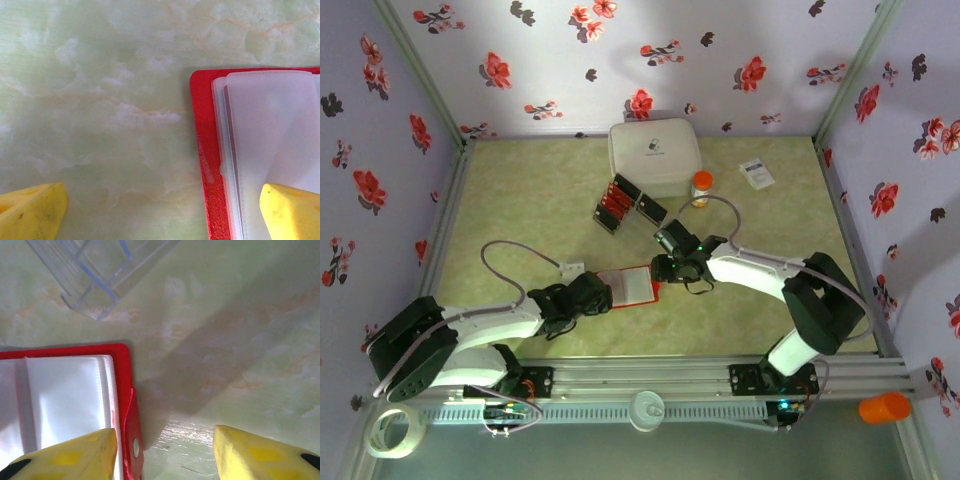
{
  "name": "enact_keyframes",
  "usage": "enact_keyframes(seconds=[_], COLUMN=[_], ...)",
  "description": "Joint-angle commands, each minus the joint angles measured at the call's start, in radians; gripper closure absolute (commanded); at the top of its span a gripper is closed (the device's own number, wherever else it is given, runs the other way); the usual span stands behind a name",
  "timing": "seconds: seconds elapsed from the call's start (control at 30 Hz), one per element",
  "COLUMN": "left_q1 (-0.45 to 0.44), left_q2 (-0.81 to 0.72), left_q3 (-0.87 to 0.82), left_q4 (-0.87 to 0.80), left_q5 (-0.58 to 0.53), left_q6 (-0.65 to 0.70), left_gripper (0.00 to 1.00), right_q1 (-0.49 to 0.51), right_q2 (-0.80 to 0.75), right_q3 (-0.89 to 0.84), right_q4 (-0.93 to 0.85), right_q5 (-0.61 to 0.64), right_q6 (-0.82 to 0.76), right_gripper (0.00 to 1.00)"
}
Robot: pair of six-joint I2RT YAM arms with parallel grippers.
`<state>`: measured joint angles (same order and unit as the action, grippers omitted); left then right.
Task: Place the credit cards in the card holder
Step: Flip over the card slot on the card holder, then pick up the credit card from the storage box.
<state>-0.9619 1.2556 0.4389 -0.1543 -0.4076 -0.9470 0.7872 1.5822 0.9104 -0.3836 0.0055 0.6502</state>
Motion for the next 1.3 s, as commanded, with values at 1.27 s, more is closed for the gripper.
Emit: enact_keyframes(seconds=[1.27], left_q1=[0.008], left_q2=[0.001], left_q3=[-0.003], left_q4=[-0.088], left_q5=[0.001], left_q6=[-0.045], left_gripper=[0.00], right_q1=[-0.020], right_q2=[0.329], right_q3=[0.747], right_q4=[-0.381], right_q5=[-0.065], right_q6=[-0.376], right_gripper=[0.54])
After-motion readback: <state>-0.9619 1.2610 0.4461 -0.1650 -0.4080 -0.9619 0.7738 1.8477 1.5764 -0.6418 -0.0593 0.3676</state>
